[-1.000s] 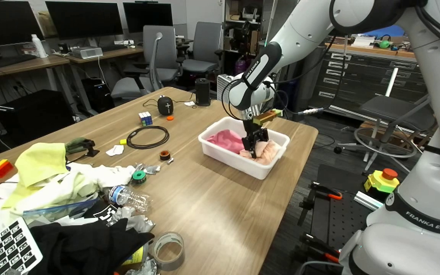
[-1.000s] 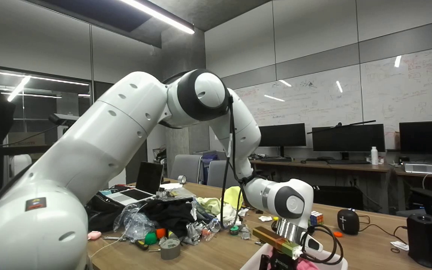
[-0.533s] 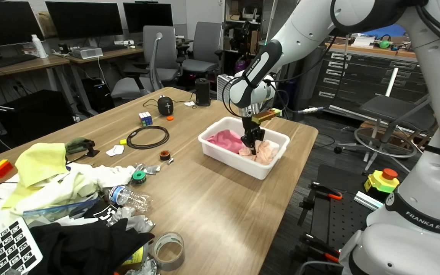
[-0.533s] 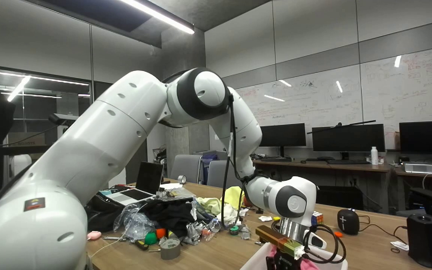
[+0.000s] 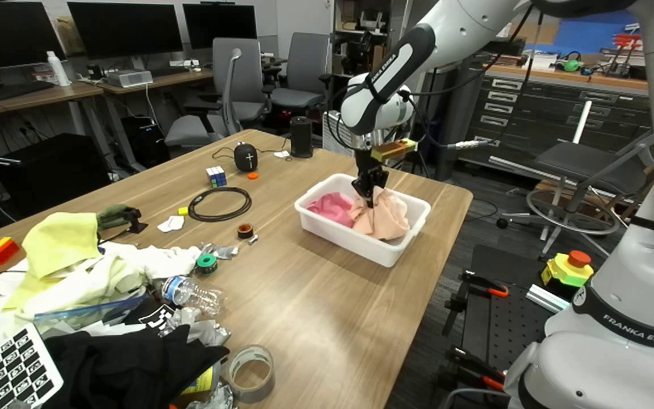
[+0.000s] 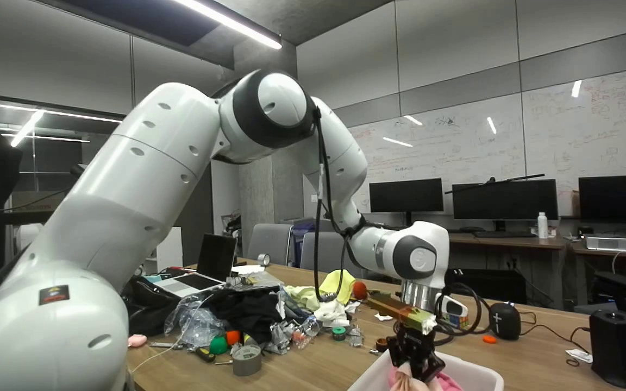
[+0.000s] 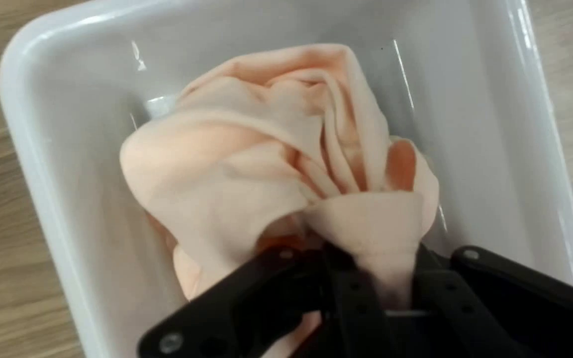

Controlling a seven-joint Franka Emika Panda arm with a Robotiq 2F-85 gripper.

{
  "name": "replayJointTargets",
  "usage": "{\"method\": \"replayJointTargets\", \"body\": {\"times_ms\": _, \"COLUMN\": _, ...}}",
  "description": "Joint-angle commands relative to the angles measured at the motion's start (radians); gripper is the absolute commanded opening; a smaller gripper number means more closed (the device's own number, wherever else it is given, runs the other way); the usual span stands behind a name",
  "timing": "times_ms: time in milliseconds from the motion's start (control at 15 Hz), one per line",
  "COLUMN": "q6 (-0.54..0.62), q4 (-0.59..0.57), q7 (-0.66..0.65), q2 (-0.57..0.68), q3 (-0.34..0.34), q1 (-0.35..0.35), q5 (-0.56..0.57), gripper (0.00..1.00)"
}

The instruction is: Remove the t-shirts from the white storage container

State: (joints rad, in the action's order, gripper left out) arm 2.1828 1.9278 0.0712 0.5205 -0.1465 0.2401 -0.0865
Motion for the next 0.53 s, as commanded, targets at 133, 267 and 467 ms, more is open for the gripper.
{"method": "replayJointTargets", "body": {"times_ms": 133, "q6": 0.032, "q4": 0.167, "q7": -0.109, "q2": -0.315, "q3": -0.020, "q1": -0.091, "q5": 0.128, "gripper": 0.03}}
{"method": "replayJointTargets", "body": {"times_ms": 267, "q6": 0.027, "q4": 0.194, "q7": -0.163, "q2": -0.414, "q3": -0.014, "q1": -0.116, "q5": 0.184, "gripper": 0.03}}
{"method": "replayJointTargets", "body": {"times_ms": 467, "q6": -0.011, "q4": 0.221, "q7": -0.250, "q2": -0.559, "q3": 0.005, "q1": -0.142, "q5": 0.257, "gripper": 0.03}}
